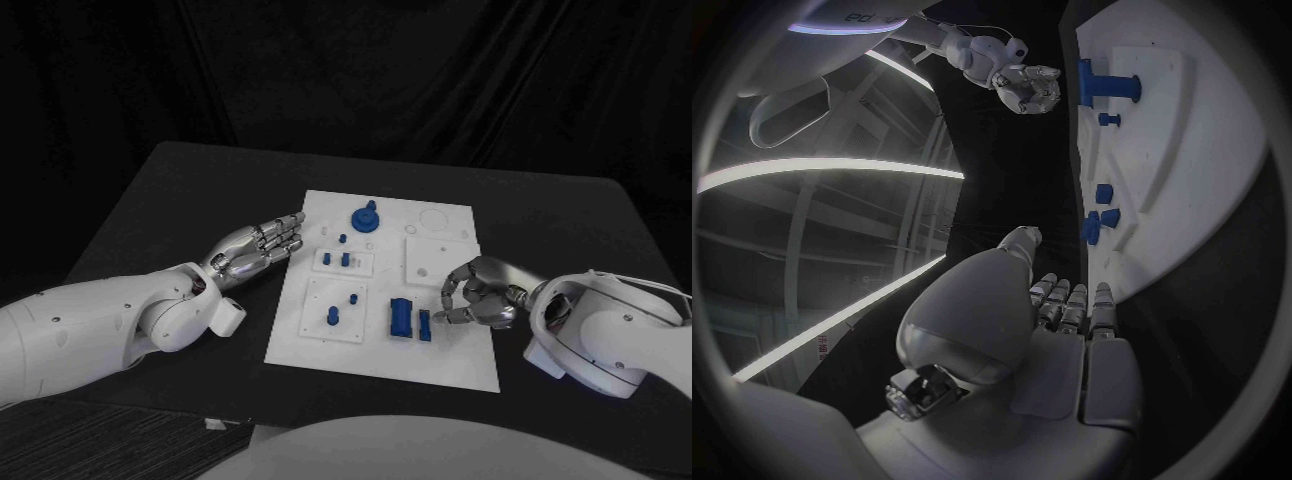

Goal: Assemble the parts on the task board

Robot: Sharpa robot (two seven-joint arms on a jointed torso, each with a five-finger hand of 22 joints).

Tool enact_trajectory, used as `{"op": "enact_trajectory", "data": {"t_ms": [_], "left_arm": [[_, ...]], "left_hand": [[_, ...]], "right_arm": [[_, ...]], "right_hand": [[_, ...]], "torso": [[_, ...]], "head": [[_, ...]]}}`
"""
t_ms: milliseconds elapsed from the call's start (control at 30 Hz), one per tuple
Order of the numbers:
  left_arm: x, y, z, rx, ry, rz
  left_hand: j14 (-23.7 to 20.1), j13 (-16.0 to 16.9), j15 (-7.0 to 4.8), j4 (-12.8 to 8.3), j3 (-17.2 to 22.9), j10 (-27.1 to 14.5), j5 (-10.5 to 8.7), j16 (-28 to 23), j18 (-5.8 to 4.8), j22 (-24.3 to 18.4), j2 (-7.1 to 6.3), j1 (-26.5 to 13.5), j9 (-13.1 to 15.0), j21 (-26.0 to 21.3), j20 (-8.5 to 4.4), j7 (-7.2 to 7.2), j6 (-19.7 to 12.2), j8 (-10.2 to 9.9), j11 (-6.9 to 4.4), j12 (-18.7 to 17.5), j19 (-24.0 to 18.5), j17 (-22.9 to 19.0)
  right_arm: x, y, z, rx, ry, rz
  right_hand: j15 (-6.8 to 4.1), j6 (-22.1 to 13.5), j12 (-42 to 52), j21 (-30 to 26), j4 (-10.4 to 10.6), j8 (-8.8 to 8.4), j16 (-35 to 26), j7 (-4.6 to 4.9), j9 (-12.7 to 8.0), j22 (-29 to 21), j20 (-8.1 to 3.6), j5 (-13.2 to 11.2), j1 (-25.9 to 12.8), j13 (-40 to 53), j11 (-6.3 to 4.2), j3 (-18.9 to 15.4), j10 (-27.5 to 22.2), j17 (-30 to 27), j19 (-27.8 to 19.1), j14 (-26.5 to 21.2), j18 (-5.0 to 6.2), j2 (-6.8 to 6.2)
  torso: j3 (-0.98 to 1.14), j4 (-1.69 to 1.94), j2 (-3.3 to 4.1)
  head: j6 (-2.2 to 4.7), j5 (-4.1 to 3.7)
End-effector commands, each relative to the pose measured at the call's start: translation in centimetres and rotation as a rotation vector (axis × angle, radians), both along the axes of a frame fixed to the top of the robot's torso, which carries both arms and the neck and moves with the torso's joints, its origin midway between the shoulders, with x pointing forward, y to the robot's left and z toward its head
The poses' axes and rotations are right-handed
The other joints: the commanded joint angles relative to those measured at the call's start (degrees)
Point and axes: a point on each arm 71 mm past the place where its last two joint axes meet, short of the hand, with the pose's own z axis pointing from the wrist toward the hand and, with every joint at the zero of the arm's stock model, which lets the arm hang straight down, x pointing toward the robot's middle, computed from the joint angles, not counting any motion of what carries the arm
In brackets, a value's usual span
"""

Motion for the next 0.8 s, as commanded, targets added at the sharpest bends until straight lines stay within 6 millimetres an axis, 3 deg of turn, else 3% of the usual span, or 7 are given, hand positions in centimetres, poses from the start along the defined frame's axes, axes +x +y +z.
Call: {"op": "enact_trajectory", "data": {"t_ms": [33, 67, 133, 167, 267, 467, 800], "left_arm": [[-0.1, -0.1, 0.2, -0.023, -0.015, -0.005], [-0.1, -0.1, 0.2, -0.023, -0.015, -0.005], [-0.1, -0.1, 0.1, -0.022, -0.013, -0.005], [-0.1, -0.1, 0.1, -0.021, -0.013, -0.005], [-0.1, 0.0, 0.1, -0.021, -0.011, -0.004], [-0.1, 0.0, 0.1, -0.019, -0.008, -0.005], [-0.1, 0.0, 0.1, -0.019, -0.004, -0.008]], "left_hand": [[-0.23, 0.56, 0.59, -0.40, 1.27, 0.02, 1.03, -0.81, -4.13, -0.49, -0.08, -0.13, 0.57, -0.44, 0.36, 0.26, 0.15, 0.85, 0.35, 1.43, 0.26, -0.41], [-0.23, 0.56, 0.60, -0.48, 1.36, 0.05, 1.13, -0.81, -4.10, -0.48, -0.07, -0.12, 0.58, -0.43, 0.39, 0.29, 0.22, 0.86, 0.38, 1.46, 0.27, -0.41], [-0.23, 0.56, 0.60, -0.48, 1.36, 0.05, 1.13, -0.81, -4.10, -0.48, -0.07, -0.12, 0.58, -0.43, 0.39, 0.29, 0.22, 0.86, 0.38, 1.46, 0.27, -0.41], [-0.23, 0.56, 0.60, -0.48, 1.36, 0.05, 1.13, -0.81, -4.10, -0.48, -0.07, -0.12, 0.58, -0.43, 0.39, 0.29, 0.22, 0.86, 0.38, 1.46, 0.27, -0.41], [-0.23, 0.56, 0.61, -0.52, 1.42, 0.06, 1.20, -0.81, -4.09, -0.48, -0.06, -0.13, 0.59, -0.44, 0.42, 0.32, 0.27, 0.87, 0.40, 1.47, 0.27, -0.41], [-0.23, 0.56, 0.61, -0.52, 1.42, 0.06, 1.20, -0.81, -4.09, -0.48, -0.06, -0.13, 0.59, -0.44, 0.42, 0.32, 0.27, 0.87, 0.40, 1.47, 0.27, -0.41], [-0.23, 0.56, 0.66, -0.59, 1.52, 0.08, 1.28, -0.81, -4.08, -0.48, -0.04, -0.13, 0.60, -0.43, 0.47, 0.37, 0.35, 0.88, 0.46, 1.50, 0.28, -0.41]], "right_arm": [[-0.4, 0.4, -0.1, -0.042, -0.137, 0.097], [-0.5, 0.5, -0.3, -0.048, -0.137, 0.103], [-0.7, 0.5, -0.8, -0.061, -0.136, 0.112], [-0.8, 0.5, -0.9, -0.065, -0.135, 0.115], [-1.0, 0.6, -1.4, -0.078, -0.128, 0.120], [-1.2, 0.8, -1.9, -0.098, -0.111, 0.127], [-1.3, 1.1, -2.3, -0.114, -0.092, 0.132]], "right_hand": [[-0.73, 0.31, 0.95, 1.70, 0.05, 7.32, 0.93, -0.60, 4.87, 8.75, -0.49, 0.20, 1.79, 15.13, -0.78, -2.09, 6.69, 14.35, 0.73, 5.90, 0.54, -0.22], [-0.92, 3.68, 0.95, 1.67, 0.33, 12.19, 0.95, -0.88, 8.72, 8.72, -0.66, 0.18, 1.98, 15.13, -1.02, -2.47, 6.69, 14.40, 0.69, 5.91, 0.55, -0.14], [-1.03, 6.30, 0.95, 1.70, 0.54, 15.39, 0.93, -1.07, 11.23, 8.72, -0.79, 0.03, 2.06, 15.13, -1.18, -2.77, 6.69, 14.35, 0.68, 5.90, 0.56, -0.16], [-1.16, 9.74, 0.95, 1.72, 0.95, 19.15, 0.92, -1.29, 14.14, 8.72, -0.91, -0.90, 1.91, 15.13, -1.38, -3.24, 6.69, 14.33, 0.66, 5.89, 0.56, -0.29], [-1.34, 12.10, 0.95, 1.69, 1.76, 22.10, 0.87, -1.54, 16.57, 8.70, -1.08, -2.14, 1.61, 15.13, -1.59, -3.85, 6.69, 14.22, 0.63, 5.87, 0.57, -0.38], [-1.48, 15.45, 0.95, 1.59, 2.67, 25.18, 0.87, -1.76, 19.01, 8.66, -1.22, -3.38, 1.38, 15.13, -1.76, -4.33, 6.69, 14.21, 0.58, 5.87, 0.59, -0.60], [-1.63, 15.57, 0.95, 1.33, 4.03, 25.86, 0.80, -1.97, 19.76, 8.60, -1.35, -5.21, 1.08, 15.13, -1.94, -4.63, 6.69, 14.05, 0.49, 5.83, 0.63, -0.97]], "torso": [[-0.02, 0.02, 0.04], [-0.02, 0.00, 0.03], [-0.02, -0.07, 0.06], [-0.03, -0.09, 0.06], [-0.01, 0.01, 0.11], [0.00, 0.03, 0.10], [-0.01, 0.04, 0.05]], "head": [[-0.01, 0.11], [-0.01, 0.15], [-0.01, 0.22], [-0.01, 0.19], [-0.01, 0.07], [-0.01, 0.10], [-0.01, 0.15]]}}
